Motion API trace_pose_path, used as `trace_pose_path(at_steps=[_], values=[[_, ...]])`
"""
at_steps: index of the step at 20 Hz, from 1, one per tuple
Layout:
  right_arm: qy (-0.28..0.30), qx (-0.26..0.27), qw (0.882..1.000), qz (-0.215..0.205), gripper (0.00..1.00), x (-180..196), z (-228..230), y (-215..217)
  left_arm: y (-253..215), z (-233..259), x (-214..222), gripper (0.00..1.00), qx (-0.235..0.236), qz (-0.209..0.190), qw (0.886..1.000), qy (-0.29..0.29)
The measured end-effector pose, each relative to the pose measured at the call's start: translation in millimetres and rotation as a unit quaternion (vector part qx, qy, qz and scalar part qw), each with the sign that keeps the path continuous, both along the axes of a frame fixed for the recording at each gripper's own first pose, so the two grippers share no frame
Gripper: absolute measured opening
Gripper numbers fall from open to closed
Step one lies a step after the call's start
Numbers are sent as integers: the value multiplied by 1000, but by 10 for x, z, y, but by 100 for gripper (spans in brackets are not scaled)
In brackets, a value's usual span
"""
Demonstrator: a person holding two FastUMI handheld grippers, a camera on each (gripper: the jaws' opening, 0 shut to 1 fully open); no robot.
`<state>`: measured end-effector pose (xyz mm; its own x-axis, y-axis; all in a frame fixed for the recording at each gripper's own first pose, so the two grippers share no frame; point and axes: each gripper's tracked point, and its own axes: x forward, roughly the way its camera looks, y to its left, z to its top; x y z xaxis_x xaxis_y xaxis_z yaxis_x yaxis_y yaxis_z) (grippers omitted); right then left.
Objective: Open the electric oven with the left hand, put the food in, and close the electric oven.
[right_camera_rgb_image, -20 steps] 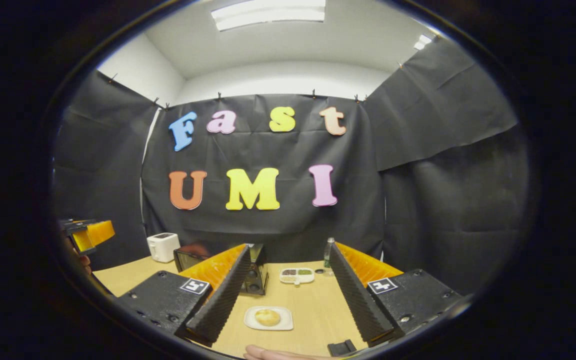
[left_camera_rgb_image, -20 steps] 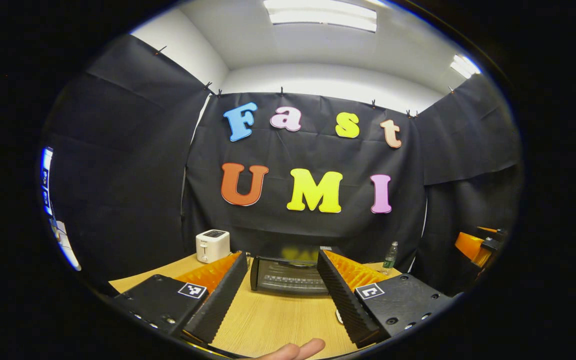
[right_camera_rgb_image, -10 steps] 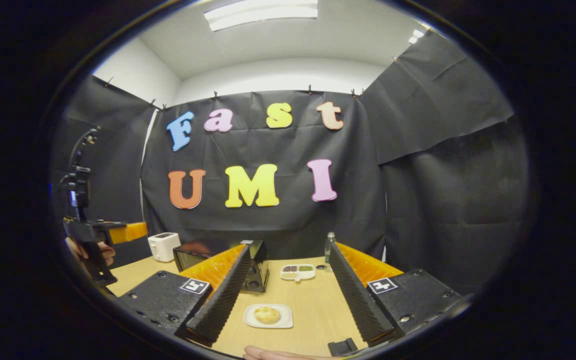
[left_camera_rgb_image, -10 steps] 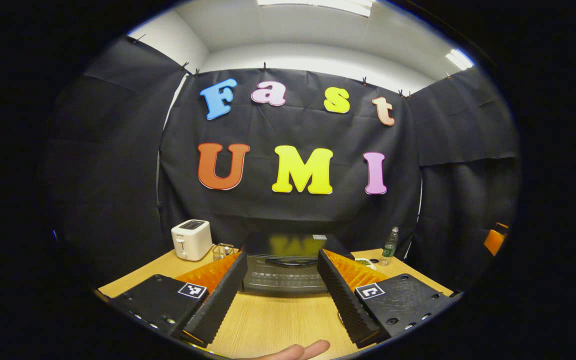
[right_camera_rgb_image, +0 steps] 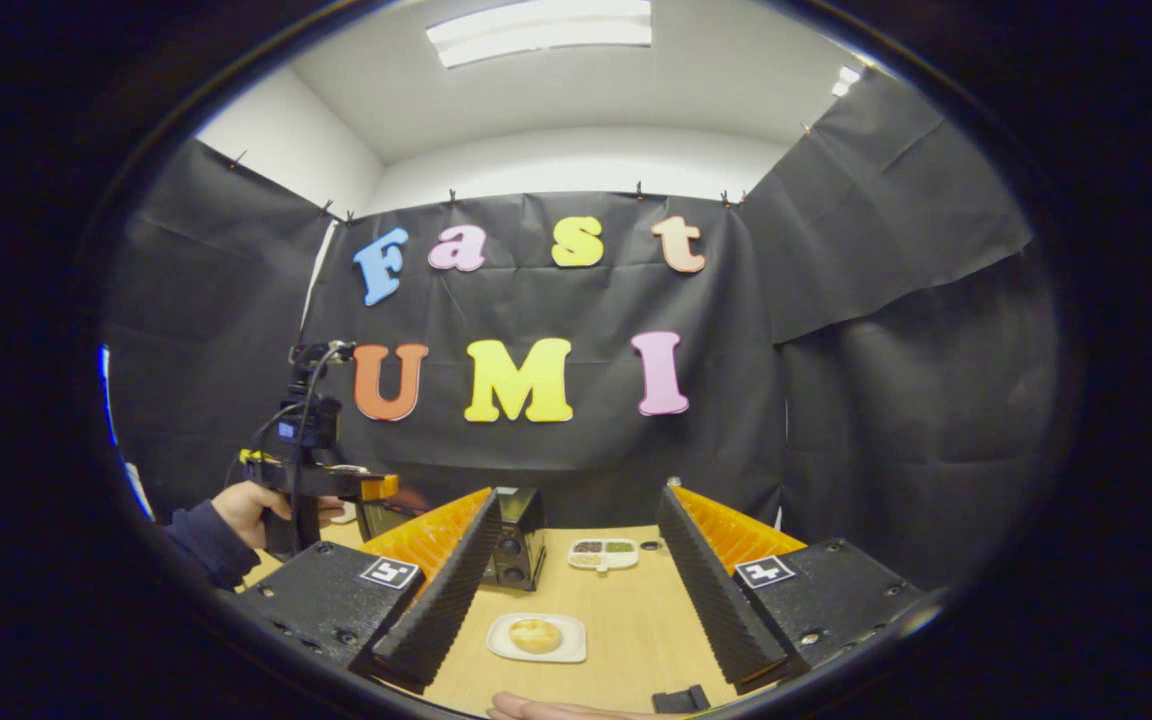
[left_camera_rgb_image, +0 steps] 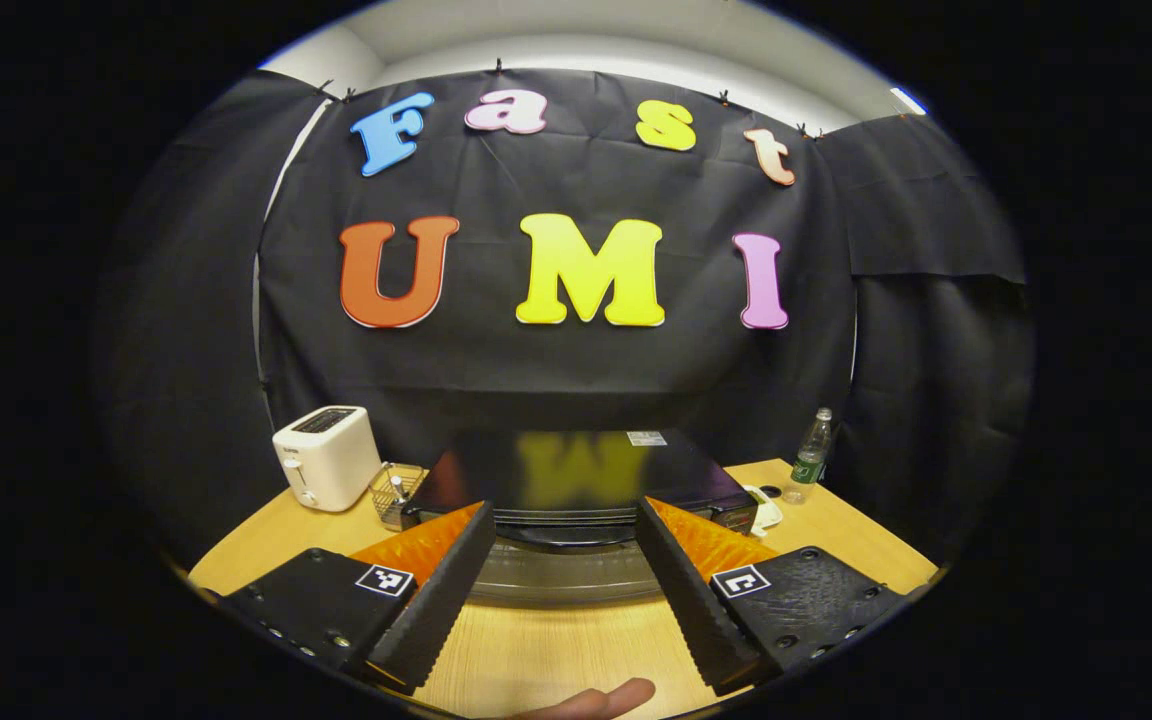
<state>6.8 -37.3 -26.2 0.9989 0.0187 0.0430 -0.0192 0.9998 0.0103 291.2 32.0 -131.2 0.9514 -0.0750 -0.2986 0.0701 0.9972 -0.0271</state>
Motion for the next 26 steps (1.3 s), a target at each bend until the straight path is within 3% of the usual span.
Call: trace_pose_path(at_steps=[5,6,7,8,9,10,11,12,13,14,15,26], values=[[14,1,999,-30,99,76,-145,-263,20,-526,532,93,32,7,998,53],[16,-1,999,-32,99,79,-174,-305,-17,-564,585,83,25,7,998,58],[15,-5,999,-34,99,72,-182,-337,-79,-594,615,93,17,3,998,62],[11,-9,999,-36,99,53,-183,-372,-142,-631,627,83,11,-4,998,65],[5,-11,999,-38,99,45,-163,-405,-125,-675,654,94,24,4,997,70],[3,-8,999,-37,99,40,-178,-417,-123,-660,627,98,34,6,997,70],[6,-4,999,-34,99,39,-203,-410,-126,-686,609,97,36,8,996,75],[10,-4,999,-31,99,37,-253,-407,-135,-697,597,89,33,9,996,77],[12,-3,999,-32,99,33,-272,-427,-129,-713,576,98,27,11,996,81],[11,1,999,-33,99,36,-280,-454,-123,-708,531,89,24,11,996,85],[12,6,999,-34,99,32,-286,-473,-126,-705,480,99,24,12,996,85],[21,15,1000,-18,99,6,-363,-274,-159,-1044,-591,96,25,32,997,71]])
